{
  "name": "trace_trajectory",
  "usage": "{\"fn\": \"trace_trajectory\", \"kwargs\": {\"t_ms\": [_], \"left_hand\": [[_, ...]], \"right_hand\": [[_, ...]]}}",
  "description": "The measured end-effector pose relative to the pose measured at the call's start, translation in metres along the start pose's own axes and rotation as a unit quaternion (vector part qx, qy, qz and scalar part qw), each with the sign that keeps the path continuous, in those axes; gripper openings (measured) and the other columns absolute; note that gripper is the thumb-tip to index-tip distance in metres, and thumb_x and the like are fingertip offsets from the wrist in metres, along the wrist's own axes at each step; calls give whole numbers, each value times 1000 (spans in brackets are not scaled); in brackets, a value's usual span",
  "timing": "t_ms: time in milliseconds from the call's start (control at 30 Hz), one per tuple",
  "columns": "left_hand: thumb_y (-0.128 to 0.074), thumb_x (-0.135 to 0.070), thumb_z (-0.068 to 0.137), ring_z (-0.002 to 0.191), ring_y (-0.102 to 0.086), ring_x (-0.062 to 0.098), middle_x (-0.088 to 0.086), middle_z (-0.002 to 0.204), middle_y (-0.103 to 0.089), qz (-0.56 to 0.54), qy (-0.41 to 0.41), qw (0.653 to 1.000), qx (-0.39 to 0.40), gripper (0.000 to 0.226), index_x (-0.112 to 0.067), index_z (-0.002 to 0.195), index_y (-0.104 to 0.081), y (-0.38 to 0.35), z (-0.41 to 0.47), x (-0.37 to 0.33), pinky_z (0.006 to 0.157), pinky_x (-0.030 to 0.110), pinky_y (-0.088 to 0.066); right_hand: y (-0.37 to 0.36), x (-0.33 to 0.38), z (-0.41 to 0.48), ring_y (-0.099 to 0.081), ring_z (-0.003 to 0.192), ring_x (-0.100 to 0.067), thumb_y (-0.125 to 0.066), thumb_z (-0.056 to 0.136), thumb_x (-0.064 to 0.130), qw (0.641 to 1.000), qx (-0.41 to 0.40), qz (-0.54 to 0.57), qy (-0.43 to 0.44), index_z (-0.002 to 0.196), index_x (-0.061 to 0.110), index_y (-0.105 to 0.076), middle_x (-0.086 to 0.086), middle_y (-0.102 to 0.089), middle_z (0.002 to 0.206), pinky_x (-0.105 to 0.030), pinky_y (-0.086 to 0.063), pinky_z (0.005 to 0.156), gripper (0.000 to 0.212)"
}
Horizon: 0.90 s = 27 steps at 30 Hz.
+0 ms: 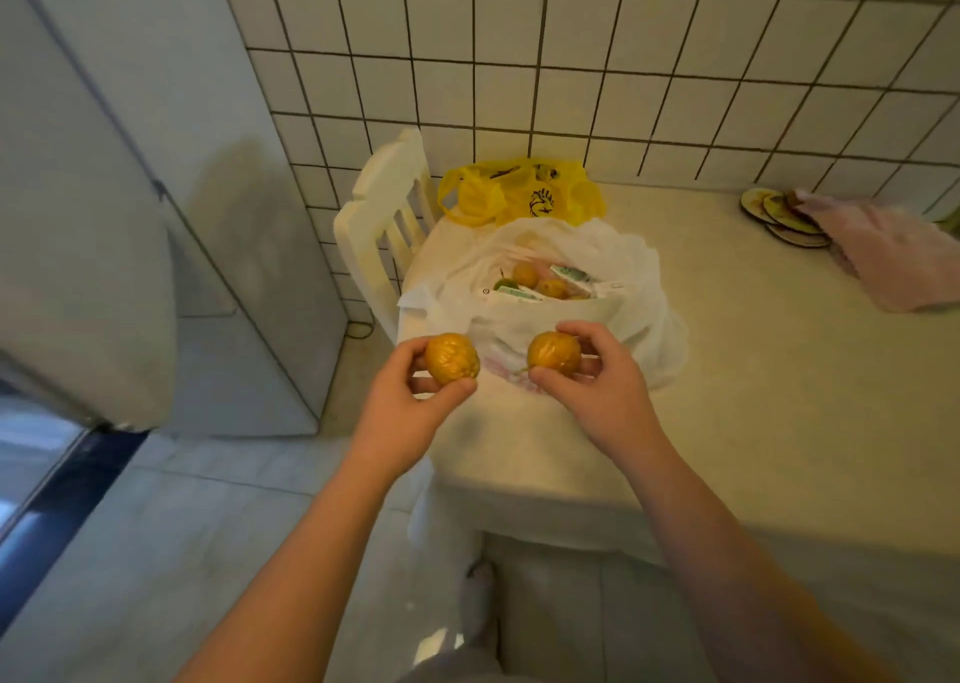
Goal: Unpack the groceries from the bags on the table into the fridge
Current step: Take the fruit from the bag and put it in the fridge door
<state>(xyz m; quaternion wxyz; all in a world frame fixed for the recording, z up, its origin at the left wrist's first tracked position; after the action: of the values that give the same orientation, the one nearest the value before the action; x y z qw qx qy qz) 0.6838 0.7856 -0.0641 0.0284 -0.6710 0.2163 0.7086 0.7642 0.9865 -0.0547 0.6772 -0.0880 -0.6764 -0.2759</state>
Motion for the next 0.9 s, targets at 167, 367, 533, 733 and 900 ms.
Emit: {"fn": "trace_trajectory", "kwargs": {"t_ms": [167,367,533,733,900], "left_hand": [[-84,-26,80,88,-65,13,-3,101,-69,10,35,999,-34,45,-28,118,-60,34,-77,22,76,21,-56],[-84,-39,77,85,-67,6,-6,108,-68,19,77,993,-87,52,-28,122,-60,95,-145,45,80,28,-56],[-82,-31,81,85,-67,1,-7,109,-66,25,98,985,-140,47,-28,122,-60,164,-183,66,79,24,-55],[-81,-26,82,79,-65,-6,-6,109,-63,15,110,973,-204,44,-29,119,-57,282,-212,102,66,9,-50],[-81,-33,81,88,-69,2,-8,112,-65,13,114,968,-225,49,-32,123,-56,402,-216,141,77,20,-58]], "right_hand": [[-29,-6,-66,-66,92,-10,-88,72,19,999,34,19,-31,112,28,-62,6,-66,108,-14,-51,68,49],[-92,9,-130,-61,83,8,-87,74,22,992,119,20,-42,113,28,-61,13,-64,103,-8,-48,66,47],[-168,25,-164,-62,83,4,-87,73,22,979,200,21,-32,112,28,-62,6,-66,103,-13,-51,69,47],[-295,62,-194,-62,84,3,-87,74,22,960,280,15,4,114,26,-62,6,-65,102,-12,-51,69,47],[-417,94,-210,-62,84,1,-87,74,23,957,288,17,7,111,28,-62,4,-65,104,-13,-52,69,46]]}}
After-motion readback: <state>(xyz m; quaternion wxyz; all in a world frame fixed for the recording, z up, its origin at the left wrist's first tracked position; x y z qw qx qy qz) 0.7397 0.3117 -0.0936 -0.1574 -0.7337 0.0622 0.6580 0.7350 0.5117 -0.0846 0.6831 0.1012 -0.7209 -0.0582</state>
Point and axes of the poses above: each hand's wrist, its own z-axis towards the middle knuckle, its own y-axis out of the back of the hand, x = y × z, the point moved 1 cm from there along z, towards the middle knuckle
